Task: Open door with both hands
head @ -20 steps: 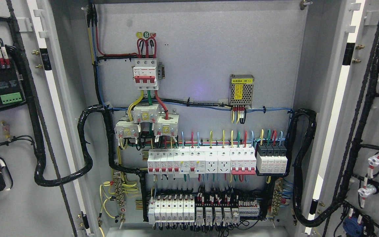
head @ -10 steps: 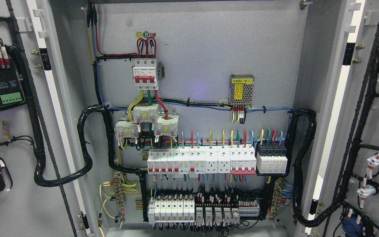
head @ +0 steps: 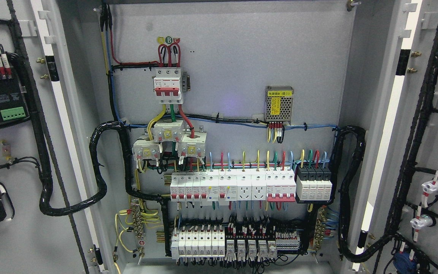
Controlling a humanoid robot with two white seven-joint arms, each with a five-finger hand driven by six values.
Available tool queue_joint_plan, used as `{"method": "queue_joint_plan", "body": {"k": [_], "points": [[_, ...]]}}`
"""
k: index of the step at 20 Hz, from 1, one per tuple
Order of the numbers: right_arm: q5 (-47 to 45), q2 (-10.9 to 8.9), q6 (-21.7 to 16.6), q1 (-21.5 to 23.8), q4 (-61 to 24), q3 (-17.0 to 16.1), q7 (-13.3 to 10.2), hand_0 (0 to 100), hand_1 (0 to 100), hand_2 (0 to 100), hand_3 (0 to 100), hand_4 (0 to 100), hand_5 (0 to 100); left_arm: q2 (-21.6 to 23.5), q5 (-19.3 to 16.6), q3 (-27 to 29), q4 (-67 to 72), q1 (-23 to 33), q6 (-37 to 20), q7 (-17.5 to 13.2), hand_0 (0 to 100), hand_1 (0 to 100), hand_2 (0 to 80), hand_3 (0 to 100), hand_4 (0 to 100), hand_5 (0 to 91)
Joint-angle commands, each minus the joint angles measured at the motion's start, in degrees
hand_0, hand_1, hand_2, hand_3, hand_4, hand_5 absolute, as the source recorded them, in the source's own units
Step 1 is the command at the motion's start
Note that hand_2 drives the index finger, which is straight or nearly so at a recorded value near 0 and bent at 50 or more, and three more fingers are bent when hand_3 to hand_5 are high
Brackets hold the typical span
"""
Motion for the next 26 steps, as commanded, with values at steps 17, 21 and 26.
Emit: {"method": "queue_joint_plan", "body": {"k": [17, 21, 26], "points": [[19.4, 10.65, 0.2, -2.4, -3.1, 19.9, -18.3, 0, 0, 0, 0, 0, 0, -3.0, -7.9, -16.9, -6.2, 11.9, -1.2, 0.0, 0, 0, 0.0, 0, 4, 0.0], [23.5, 13.29, 0.2, -0.8, -1.9, 22.9, -22.5, 0, 0, 0, 0, 0, 0, -5.6, -11.7, -18.6, -5.9, 14.3, -1.2, 0.0, 0, 0, 0.0, 0, 4, 0.0], [28.9, 16.19, -0.1, 2.6, 0.0, 26.0, -25.0, 0, 0, 0, 0, 0, 0, -10.1, -18.4, -21.0, -4.7, 18.3, -1.1, 0.0, 0, 0, 0.0, 0, 4, 0.0]]}}
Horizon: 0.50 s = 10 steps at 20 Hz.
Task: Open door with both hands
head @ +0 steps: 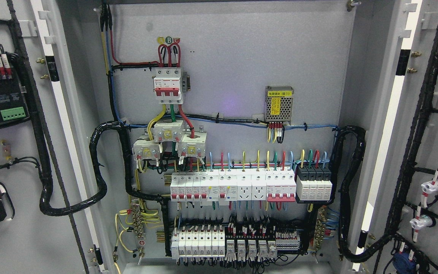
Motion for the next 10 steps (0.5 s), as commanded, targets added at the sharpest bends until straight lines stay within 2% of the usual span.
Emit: {"method": "queue_joint_plan", "body": {"k": [1, 6, 10], "points": [[6.1, 7.43, -0.2, 3.3, 2.7, 8.7, -2.0, 0, 0, 0, 0, 0, 0, -6.5, -6.8, -6.2, 0.9, 4.9, 0.1, 0.1, 0, 0, 0.0, 0, 4, 0.0], [8.6, 9.37, -0.5, 8.2, 4.5, 10.2, -3.7, 0, 0, 0, 0, 0, 0, -9.6, -10.1, -6.4, 6.5, 6.5, 0.1, 0.1, 0, 0, 0.0, 0, 4, 0.0], [8.9, 10.42, -1.2, 12.4, 5.0, 11.0, -3.8, 0, 0, 0, 0, 0, 0, -11.6, -12.5, -6.3, 13.2, 6.5, 0.2, 0.0, 0, 0, 0.0, 0, 4, 0.0]]}}
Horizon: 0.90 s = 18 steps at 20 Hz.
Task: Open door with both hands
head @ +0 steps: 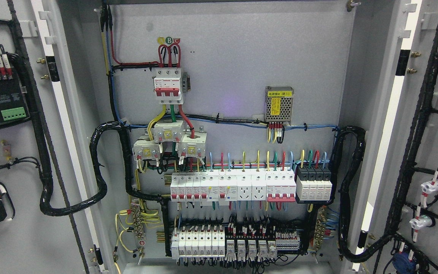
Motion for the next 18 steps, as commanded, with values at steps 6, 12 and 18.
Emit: {"method": "queue_joint_plan", "body": {"k": [6, 12, 18], "points": [[2.4, 5.04, -5.2, 12.0, 2.2, 5.0, 0.0, 0, 0, 0, 0, 0, 0, -8.0, -5.7, -2.2, 20.3, 1.3, 0.4, -0.1, 0, 0, 0.0, 0, 4, 0.0], [4.8, 5.13, -5.5, 15.8, 5.0, 5.0, 0.1, 0, 0, 0, 0, 0, 0, -8.7, -6.0, -2.4, 29.3, 1.0, 0.4, -0.2, 0, 0, 0.0, 0, 4, 0.0], [5.6, 6.18, -5.6, 19.4, 17.1, 5.1, 0.4, 0, 0, 0, 0, 0, 0, -9.5, -6.0, -2.4, 39.4, -0.9, 0.4, -0.4, 0, 0, 0.0, 0, 4, 0.0]]}}
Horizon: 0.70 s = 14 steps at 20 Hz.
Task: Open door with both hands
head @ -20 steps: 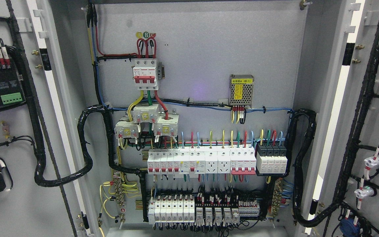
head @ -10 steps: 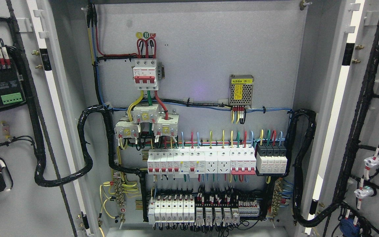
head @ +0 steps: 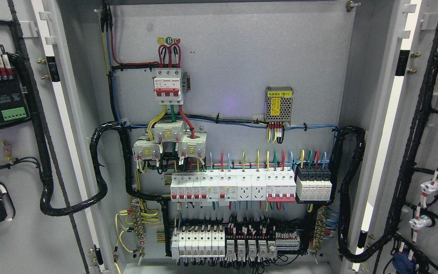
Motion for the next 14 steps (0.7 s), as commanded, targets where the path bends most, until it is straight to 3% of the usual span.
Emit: {"method": "queue_joint_plan", "body": {"k": [1, 5, 8, 14], "points": [[1.0, 2.15, -0.1, 4.3, 12.6, 1.6, 0.2, 0, 0, 0, 0, 0, 0, -2.7, -0.3, -0.6, 18.2, -1.7, -0.1, -0.2, 0, 0, 0.0, 0, 4, 0.0], [1.2, 3.64, -2.4, 4.4, 20.6, 3.8, 0.2, 0, 0, 0, 0, 0, 0, -3.6, -0.5, -0.3, 23.9, -3.6, -0.1, -0.5, 0, 0, 0.0, 0, 4, 0.0], [2.4, 5.31, -2.5, 4.3, 26.3, 4.9, 0.2, 0, 0, 0, 0, 0, 0, -4.7, -2.7, 0.2, 28.8, -5.2, -0.1, -0.5, 0, 0, 0.0, 0, 4, 0.0], [4.7, 7.86, -2.4, 1.1, 39.5, 4.4, -0.1, 0, 0, 0, 0, 0, 0, -6.8, -4.2, 0.5, 37.3, -9.0, 0.1, -0.5, 0, 0, 0.0, 0, 4, 0.0]]}}
